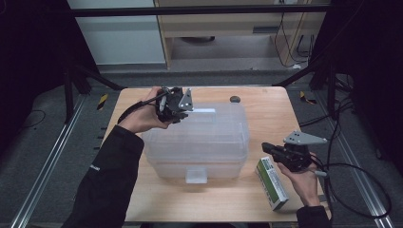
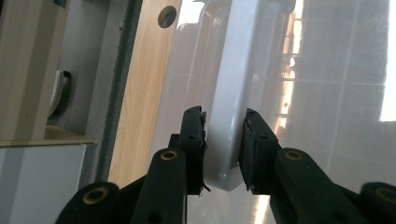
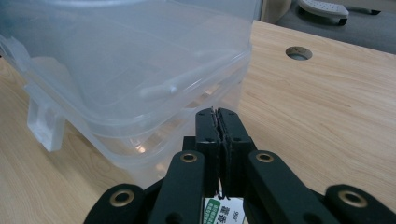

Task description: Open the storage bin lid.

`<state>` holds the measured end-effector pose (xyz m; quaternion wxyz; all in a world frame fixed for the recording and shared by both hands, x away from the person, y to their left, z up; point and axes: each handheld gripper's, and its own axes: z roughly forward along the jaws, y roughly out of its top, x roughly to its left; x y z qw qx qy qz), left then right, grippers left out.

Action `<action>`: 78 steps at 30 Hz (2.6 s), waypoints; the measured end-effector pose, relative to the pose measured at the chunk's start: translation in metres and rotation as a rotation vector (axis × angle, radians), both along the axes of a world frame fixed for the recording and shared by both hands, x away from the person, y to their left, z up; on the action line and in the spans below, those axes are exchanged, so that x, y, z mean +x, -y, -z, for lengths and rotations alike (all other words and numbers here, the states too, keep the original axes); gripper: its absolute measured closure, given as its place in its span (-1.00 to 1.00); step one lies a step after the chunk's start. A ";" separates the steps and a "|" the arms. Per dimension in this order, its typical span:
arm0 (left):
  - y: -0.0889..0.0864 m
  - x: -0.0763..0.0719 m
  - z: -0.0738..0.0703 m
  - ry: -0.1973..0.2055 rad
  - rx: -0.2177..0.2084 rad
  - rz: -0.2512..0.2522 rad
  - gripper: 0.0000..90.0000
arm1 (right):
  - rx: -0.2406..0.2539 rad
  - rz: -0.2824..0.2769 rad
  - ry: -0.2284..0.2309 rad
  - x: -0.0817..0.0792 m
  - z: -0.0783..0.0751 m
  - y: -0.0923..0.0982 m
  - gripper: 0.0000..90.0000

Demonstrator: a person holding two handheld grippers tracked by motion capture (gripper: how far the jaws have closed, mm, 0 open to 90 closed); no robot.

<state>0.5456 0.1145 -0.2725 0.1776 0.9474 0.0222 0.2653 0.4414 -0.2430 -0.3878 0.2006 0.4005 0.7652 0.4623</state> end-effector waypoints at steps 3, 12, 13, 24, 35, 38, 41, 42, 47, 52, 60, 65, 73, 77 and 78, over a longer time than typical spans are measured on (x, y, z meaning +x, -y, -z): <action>0.000 0.002 -0.001 0.008 -0.006 -0.007 0.60 | 0.000 -0.011 -0.008 0.000 0.001 -0.002 0.96; 0.001 0.006 -0.004 0.040 -0.016 -0.025 0.58 | -0.012 -0.051 -0.019 -0.002 0.001 -0.012 0.98; 0.001 0.006 -0.004 0.042 -0.018 -0.030 0.58 | -0.012 -0.053 -0.025 -0.003 0.001 -0.013 0.98; 0.000 0.014 -0.006 0.068 -0.059 -0.072 0.55 | -0.011 -0.087 -0.039 -0.001 0.003 -0.024 0.99; -0.002 0.020 -0.007 0.064 -0.089 -0.095 0.53 | 0.026 -0.102 -0.038 0.006 0.004 -0.029 1.00; -0.002 0.021 -0.007 0.059 -0.096 -0.099 0.52 | 0.029 -0.106 -0.032 0.008 0.003 -0.031 1.00; -0.002 0.020 -0.007 0.059 -0.095 -0.098 0.52 | 0.025 -0.110 -0.026 0.009 0.002 -0.034 1.00; -0.002 0.019 -0.006 0.062 -0.101 -0.096 0.52 | 0.025 -0.110 -0.026 0.009 0.002 -0.034 1.00; -0.005 0.016 -0.005 0.057 -0.114 -0.084 0.43 | 0.018 -0.111 -0.034 0.009 0.005 -0.035 1.00; -0.013 0.006 -0.009 0.050 -0.155 -0.061 0.30 | 0.025 -0.112 -0.033 0.010 0.005 -0.034 1.00; -0.044 -0.016 -0.017 0.050 -0.233 -0.107 0.22 | 0.024 -0.112 -0.031 0.009 0.006 -0.034 1.00; -0.062 -0.024 -0.019 0.047 -0.271 -0.142 0.24 | 0.023 -0.112 -0.032 0.009 0.006 -0.034 1.00; -0.098 -0.042 -0.014 0.067 -0.349 -0.242 0.27 | 0.023 -0.111 -0.032 0.009 0.006 -0.035 1.00; -0.108 -0.049 -0.008 0.069 -0.372 -0.281 0.26 | 0.021 -0.111 -0.032 0.009 0.006 -0.035 1.00; -0.111 -0.050 -0.006 0.073 -0.381 -0.291 0.26 | 0.020 -0.111 -0.032 0.009 0.006 -0.035 1.00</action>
